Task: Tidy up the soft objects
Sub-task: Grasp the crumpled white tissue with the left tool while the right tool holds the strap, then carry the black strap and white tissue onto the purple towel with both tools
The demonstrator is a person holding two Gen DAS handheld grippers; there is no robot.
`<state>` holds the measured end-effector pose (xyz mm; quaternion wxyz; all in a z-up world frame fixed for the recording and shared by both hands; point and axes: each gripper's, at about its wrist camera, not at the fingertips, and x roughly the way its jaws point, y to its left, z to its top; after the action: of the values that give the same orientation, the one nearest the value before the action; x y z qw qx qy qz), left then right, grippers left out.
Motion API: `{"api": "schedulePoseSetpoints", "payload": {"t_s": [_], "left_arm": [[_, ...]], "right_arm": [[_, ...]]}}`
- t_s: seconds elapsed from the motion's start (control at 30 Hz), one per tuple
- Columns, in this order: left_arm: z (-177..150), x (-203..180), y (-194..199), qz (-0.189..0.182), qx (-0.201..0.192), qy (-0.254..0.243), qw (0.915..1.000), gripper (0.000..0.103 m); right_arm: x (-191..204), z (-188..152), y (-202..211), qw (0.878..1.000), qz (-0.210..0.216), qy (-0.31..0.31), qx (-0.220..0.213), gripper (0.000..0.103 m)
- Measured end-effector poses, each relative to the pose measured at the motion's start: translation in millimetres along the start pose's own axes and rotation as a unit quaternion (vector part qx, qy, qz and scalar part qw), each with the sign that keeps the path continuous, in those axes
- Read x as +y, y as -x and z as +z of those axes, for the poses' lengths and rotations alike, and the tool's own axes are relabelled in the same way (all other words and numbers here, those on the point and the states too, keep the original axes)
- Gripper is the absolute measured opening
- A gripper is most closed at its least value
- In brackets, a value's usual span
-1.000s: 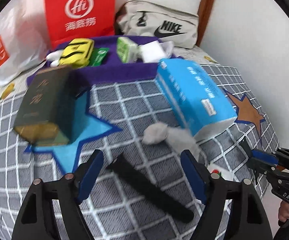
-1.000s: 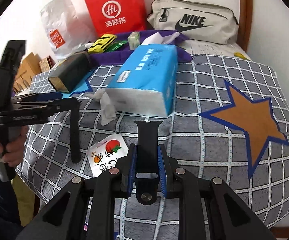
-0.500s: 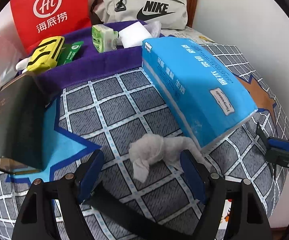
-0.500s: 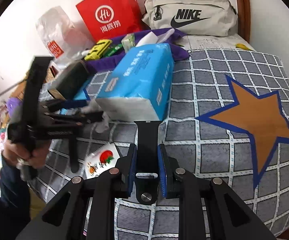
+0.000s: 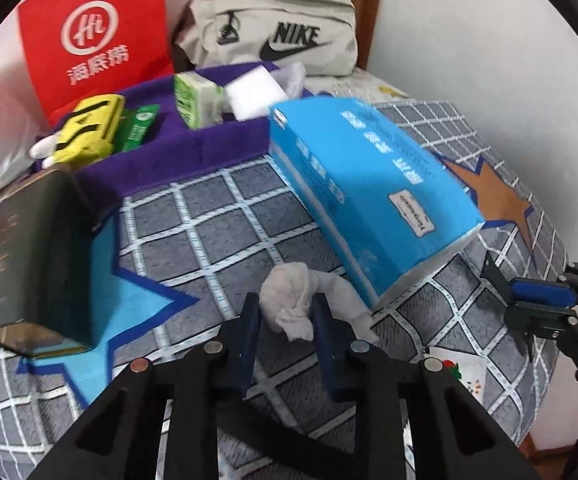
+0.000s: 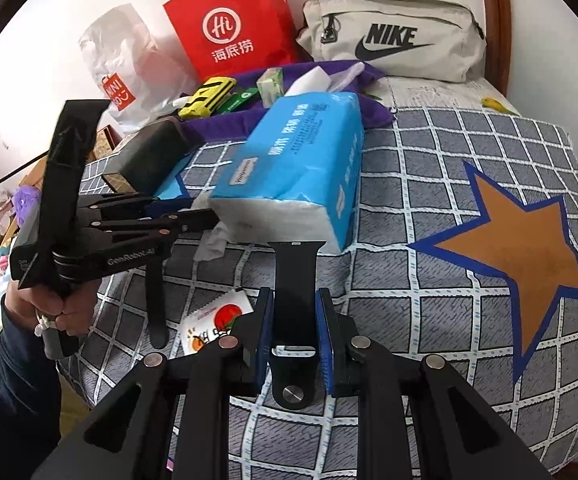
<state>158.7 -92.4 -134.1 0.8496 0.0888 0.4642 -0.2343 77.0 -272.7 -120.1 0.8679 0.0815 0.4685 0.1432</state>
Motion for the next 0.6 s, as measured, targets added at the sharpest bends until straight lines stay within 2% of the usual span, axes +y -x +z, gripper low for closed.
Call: {"api": "schedulePoseSetpoints", "payload": {"t_s": [0.3,0.6], "left_arm": [[-1,30,45,0.005,-0.036,0.042,0.9985,0.025],[12,59,71,0.019,-0.056,0.092,0.994,0.025]], "right_arm": [[11,12,10,1.0,-0.003,0.004,-0.005,0.021],[26,45,23,0.999,-0.005,0.027,-0.03,0.021]]}}
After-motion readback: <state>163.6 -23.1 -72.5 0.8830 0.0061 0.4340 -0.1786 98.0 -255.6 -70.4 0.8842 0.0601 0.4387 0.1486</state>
